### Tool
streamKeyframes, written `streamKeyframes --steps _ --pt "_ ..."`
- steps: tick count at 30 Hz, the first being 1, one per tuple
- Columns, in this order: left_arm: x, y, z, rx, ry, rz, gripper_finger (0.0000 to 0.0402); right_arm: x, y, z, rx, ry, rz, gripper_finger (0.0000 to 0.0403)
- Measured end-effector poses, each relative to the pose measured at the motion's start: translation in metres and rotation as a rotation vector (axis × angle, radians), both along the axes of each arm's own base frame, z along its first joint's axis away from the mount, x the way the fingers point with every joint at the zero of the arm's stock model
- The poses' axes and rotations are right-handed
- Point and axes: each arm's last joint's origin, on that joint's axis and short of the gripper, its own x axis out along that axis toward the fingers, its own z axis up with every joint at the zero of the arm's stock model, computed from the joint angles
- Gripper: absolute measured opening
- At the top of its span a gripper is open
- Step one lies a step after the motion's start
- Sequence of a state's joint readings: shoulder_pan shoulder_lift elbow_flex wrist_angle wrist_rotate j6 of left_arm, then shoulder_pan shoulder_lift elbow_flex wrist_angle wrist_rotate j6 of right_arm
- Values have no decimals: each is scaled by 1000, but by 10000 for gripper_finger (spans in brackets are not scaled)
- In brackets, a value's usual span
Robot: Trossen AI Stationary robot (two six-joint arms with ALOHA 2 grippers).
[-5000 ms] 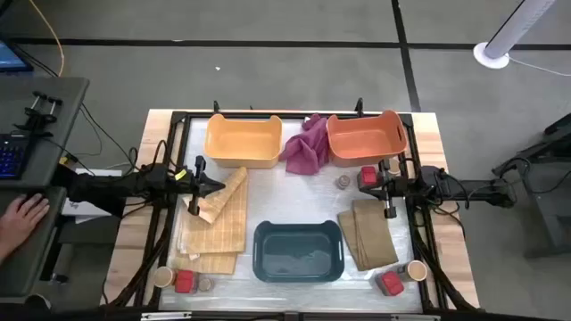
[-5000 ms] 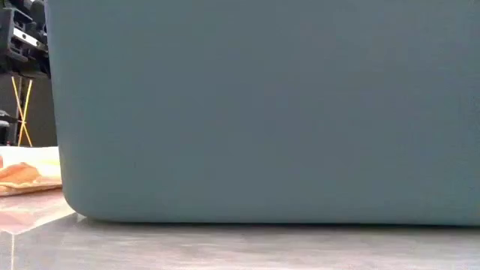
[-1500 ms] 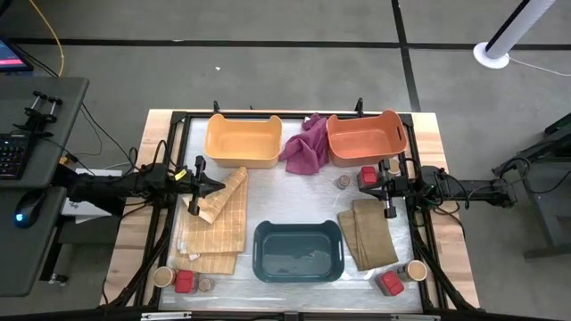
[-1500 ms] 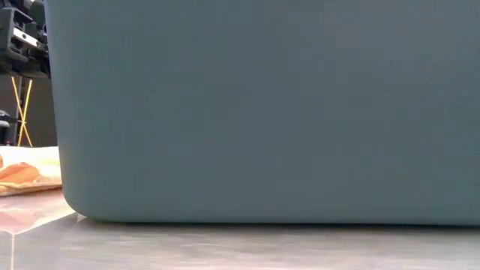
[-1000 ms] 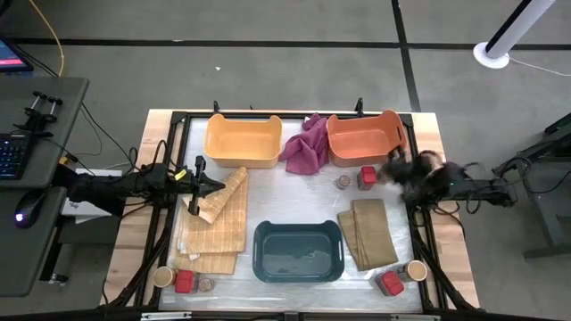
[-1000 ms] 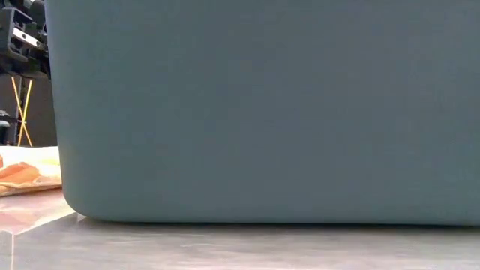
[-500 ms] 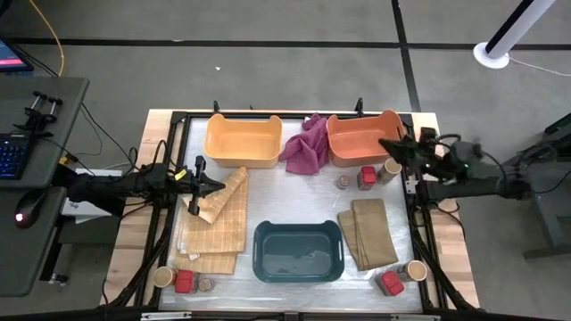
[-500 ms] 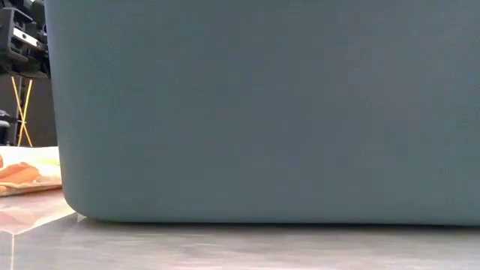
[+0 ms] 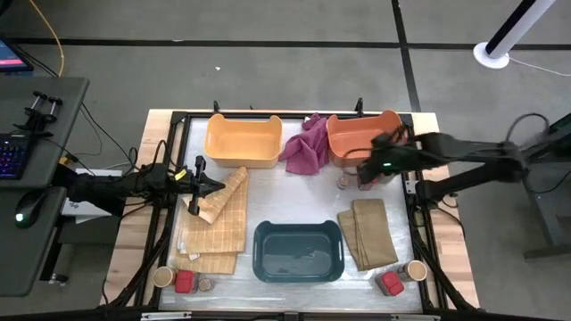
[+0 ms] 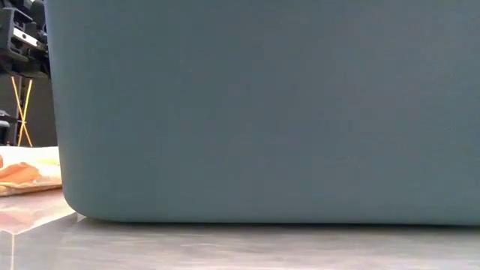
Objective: Sort spices by type
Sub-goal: Put the top right red seasoning can into the orange bin
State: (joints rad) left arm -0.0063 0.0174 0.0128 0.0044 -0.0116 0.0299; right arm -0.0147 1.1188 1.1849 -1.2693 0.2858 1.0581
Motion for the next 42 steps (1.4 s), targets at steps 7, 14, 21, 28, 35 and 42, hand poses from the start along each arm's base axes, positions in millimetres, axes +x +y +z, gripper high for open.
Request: streamKeyframes --steps 7,14,21,28,35,42 --pt "0 0 0 0 0 0 0 33 -13 -43 164 406 -257 291" --pt "0 0 0 0 0 0 0 54 -27 -78 218 441 -265 291" --pt "0 0 0 0 1 0 0 39 -39 -100 239 493 -333 291" --pt "0 0 0 0 0 0 0 31 -43 -114 247 375 -380 291" --pt "0 0 0 0 0 0 0 25 -46 -126 230 379 -406 291" --pt "0 0 0 0 1 0 0 26 -48 -133 202 353 -407 291"
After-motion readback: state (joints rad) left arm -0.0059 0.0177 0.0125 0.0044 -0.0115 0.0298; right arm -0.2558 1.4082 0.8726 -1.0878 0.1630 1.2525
